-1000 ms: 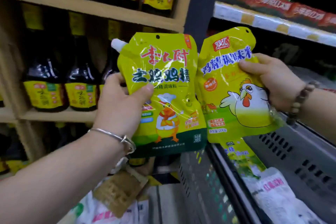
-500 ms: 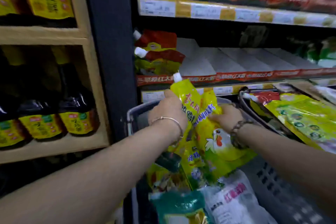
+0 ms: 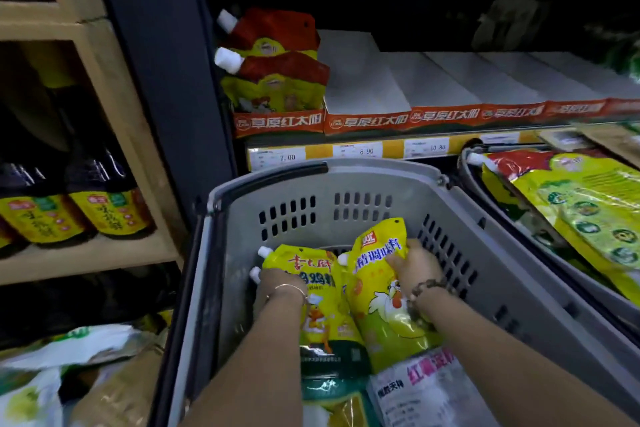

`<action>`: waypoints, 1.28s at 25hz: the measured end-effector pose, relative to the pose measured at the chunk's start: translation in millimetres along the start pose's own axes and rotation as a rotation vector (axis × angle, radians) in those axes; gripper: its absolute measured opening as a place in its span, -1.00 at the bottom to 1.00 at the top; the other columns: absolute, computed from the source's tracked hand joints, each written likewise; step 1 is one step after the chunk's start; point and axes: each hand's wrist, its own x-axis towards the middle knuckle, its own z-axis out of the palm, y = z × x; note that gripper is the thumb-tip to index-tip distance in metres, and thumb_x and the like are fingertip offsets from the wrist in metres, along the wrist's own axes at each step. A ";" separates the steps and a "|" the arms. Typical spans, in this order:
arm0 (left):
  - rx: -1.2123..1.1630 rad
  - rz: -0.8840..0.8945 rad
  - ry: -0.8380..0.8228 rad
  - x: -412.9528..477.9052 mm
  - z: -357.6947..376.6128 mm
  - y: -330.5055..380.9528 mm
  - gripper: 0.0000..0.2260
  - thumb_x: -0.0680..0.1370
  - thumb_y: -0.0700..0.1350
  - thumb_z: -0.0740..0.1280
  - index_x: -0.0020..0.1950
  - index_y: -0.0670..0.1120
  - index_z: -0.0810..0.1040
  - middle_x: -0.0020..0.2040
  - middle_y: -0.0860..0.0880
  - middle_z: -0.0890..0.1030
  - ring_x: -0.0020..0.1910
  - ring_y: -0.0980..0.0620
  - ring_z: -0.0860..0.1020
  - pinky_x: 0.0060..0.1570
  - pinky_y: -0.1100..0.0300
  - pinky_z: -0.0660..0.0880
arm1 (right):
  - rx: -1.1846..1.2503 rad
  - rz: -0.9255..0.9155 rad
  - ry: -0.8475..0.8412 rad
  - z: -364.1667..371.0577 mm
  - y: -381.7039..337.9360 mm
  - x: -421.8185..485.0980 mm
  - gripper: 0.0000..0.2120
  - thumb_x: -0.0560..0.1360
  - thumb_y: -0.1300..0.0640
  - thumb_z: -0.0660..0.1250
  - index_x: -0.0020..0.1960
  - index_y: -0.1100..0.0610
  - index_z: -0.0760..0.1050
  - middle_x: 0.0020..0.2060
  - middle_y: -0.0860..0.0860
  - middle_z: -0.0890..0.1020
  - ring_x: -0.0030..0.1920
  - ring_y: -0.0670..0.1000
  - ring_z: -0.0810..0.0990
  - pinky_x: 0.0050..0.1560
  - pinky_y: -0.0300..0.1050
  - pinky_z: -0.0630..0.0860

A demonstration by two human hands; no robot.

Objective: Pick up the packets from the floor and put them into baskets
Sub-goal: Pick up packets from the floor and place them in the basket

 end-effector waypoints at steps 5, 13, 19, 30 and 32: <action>-0.128 -0.043 0.166 1.2 18.1 -23.2 -0.36 0.54 -0.20 0.25 0.52 -0.08 -0.03 0.32 -0.27 0.43 0.25 -0.26 0.45 0.15 -0.06 0.38 | -0.221 -0.031 0.063 17.1 10.0 -10.3 -0.62 0.59 -0.01 0.14 0.30 0.21 0.25 0.20 0.13 0.51 0.10 0.12 0.56 -0.19 -0.11 0.39; 0.585 0.558 0.265 -14.8 48.6 -28.1 -0.45 0.59 0.07 0.08 0.53 -0.04 -0.01 0.55 -0.10 -0.04 0.52 -0.13 -0.13 0.46 -0.06 -0.15 | -0.575 -0.526 -0.101 26.5 3.9 -25.8 -0.37 0.58 -0.19 -0.01 0.53 0.04 -0.13 0.52 0.05 -0.18 0.51 0.06 -0.24 0.45 0.08 -0.29; 0.686 0.472 0.158 -0.6 65.6 -43.3 -0.37 0.57 0.24 -0.07 0.52 0.01 -0.25 0.53 -0.10 -0.29 0.47 -0.17 -0.34 0.38 -0.16 -0.35 | -0.540 -0.474 -0.279 35.6 17.3 -10.7 -0.32 0.53 -0.30 -0.04 0.51 -0.10 -0.24 0.49 -0.04 -0.30 0.49 -0.03 -0.30 0.41 0.07 -0.35; 0.764 0.344 -0.038 2.8 59.2 -29.4 -0.35 0.58 0.24 -0.06 0.52 0.00 -0.29 0.51 -0.09 -0.32 0.49 -0.14 -0.32 0.43 -0.11 -0.27 | -0.663 -0.431 -0.236 44.3 10.1 -10.0 -0.32 0.51 -0.29 -0.10 0.51 -0.09 -0.28 0.49 -0.01 -0.30 0.50 0.00 -0.27 0.43 0.14 -0.26; 0.803 0.305 -0.130 2.0 46.9 -15.5 -0.34 0.59 0.22 -0.01 0.53 -0.02 -0.25 0.53 -0.11 -0.28 0.50 -0.15 -0.26 0.45 -0.11 -0.19 | -0.684 -0.416 -0.242 43.6 6.9 -11.7 -0.33 0.52 -0.29 -0.10 0.51 -0.08 -0.28 0.50 -0.01 -0.29 0.50 0.01 -0.25 0.44 0.15 -0.24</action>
